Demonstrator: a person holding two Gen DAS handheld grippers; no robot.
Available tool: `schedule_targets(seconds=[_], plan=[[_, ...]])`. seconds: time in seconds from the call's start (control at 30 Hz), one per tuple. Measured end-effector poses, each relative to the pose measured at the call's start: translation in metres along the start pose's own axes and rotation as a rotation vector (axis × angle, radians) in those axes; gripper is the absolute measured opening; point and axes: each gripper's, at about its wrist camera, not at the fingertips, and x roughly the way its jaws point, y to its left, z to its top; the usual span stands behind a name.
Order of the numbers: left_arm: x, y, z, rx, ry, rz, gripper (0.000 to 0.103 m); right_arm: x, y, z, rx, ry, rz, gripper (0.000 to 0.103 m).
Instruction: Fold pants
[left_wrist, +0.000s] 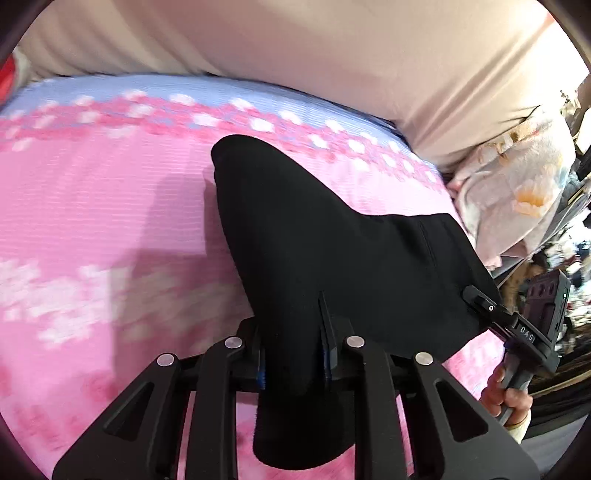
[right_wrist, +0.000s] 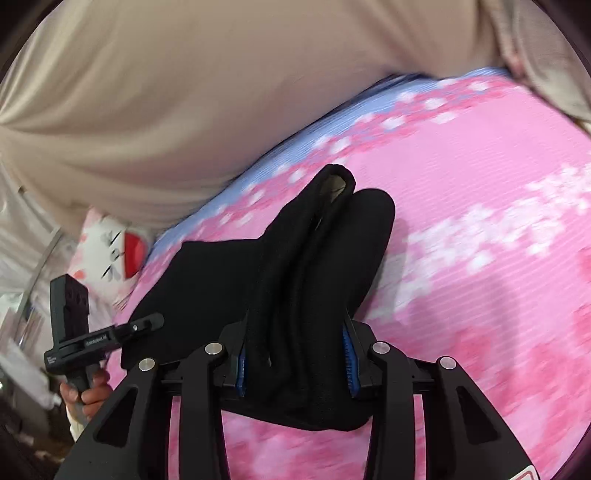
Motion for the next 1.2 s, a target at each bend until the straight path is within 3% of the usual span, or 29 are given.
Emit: schedule_targets(seconds=[0.07,0.13,0.17,0.2,0.27,0.3,0.33,0.37,0.4,0.43,0.5,0.57,0.6,0.63,0.67,0.73,0.77,0.8,0.87,0.9,0.97,1.03,1.07,1.13,1.2], plan=[[-0.011,0.018,-0.01,-0.024,0.02,0.021,0.022,0.015,0.001,-0.013,-0.005,0.044,-0.016,0.043],[-0.003,0.037,-0.022,-0.052,0.067,0.062,0.032,0.024,-0.007,-0.023,0.022,0.056,-0.084,0.057],[0.003,0.042,-0.028,-0.059,0.088,0.075,0.036,0.02,-0.012,-0.025,0.057,0.049,-0.075,0.057],[0.001,0.045,-0.034,-0.071,0.064,0.078,0.041,0.011,-0.014,-0.024,0.095,0.03,-0.065,0.057],[-0.013,0.031,-0.033,-0.028,0.007,0.153,0.04,-0.013,-0.002,-0.017,0.055,-0.041,-0.13,0.057],[-0.024,0.019,-0.031,0.018,-0.047,0.203,0.039,-0.024,0.016,-0.01,-0.025,-0.073,-0.185,0.052],[-0.039,0.004,-0.027,0.082,-0.136,0.267,0.041,-0.03,0.034,-0.003,-0.098,-0.087,-0.194,0.035],[-0.047,-0.006,-0.024,0.127,-0.188,0.303,0.046,-0.032,0.046,0.003,-0.135,-0.093,-0.179,0.026],[-0.049,-0.017,-0.018,0.161,-0.223,0.314,0.062,-0.029,0.064,0.011,-0.177,-0.094,-0.148,0.015],[-0.047,-0.023,-0.011,0.17,-0.236,0.295,0.076,-0.021,0.081,0.018,-0.223,-0.084,-0.119,0.012],[-0.027,-0.027,0.0,0.168,-0.215,0.273,0.076,0.004,0.096,0.027,-0.277,-0.061,-0.117,0.012],[0.009,-0.024,0.01,0.15,-0.164,0.318,0.076,0.04,0.091,0.038,-0.266,0.001,-0.129,0.012],[0.023,-0.019,0.013,0.138,-0.143,0.348,0.076,0.065,0.077,0.045,-0.24,0.036,-0.185,0.011],[0.035,-0.013,0.013,0.129,-0.128,0.386,0.077,0.081,0.064,0.047,-0.214,0.058,-0.252,0.001],[0.043,-0.008,0.013,0.123,-0.119,0.401,0.077,0.09,0.046,0.051,-0.171,0.064,-0.256,0.0],[0.048,-0.001,0.013,0.11,-0.101,0.385,0.078,0.079,0.034,0.055,-0.042,0.057,-0.183,0.0],[0.046,-0.001,0.014,0.111,-0.105,0.384,0.078,0.067,0.043,0.053,-0.056,0.033,-0.178,0.001],[0.044,-0.002,0.014,0.113,-0.11,0.386,0.078,0.061,0.055,0.05,-0.101,0.009,-0.169,0.011],[0.042,-0.001,0.014,0.107,-0.112,0.38,0.078,0.055,0.074,0.038,-0.189,-0.01,-0.149,0.011],[0.043,-0.001,0.014,0.104,-0.107,0.378,0.078,0.062,0.077,0.031,-0.221,0.016,-0.177,0.011],[0.042,0.0,0.014,0.098,-0.107,0.374,0.078,0.083,0.058,0.024,-0.22,0.069,-0.283,0.0],[0.037,-0.001,0.014,0.095,-0.118,0.364,0.077,0.078,0.057,0.025,-0.135,0.05,-0.226,0.0],[0.031,-0.002,0.014,0.096,-0.128,0.367,0.076,0.073,0.066,0.025,-0.144,0.043,-0.209,0.009],[0.01,-0.002,0.013,0.093,-0.168,0.375,0.076,0.064,0.1,0.019,-0.235,0.025,-0.146,0.01],[-0.019,0.005,0.011,0.087,-0.232,0.364,0.08,0.078,0.138,0.01,-0.326,0.09,-0.067,0.01]])
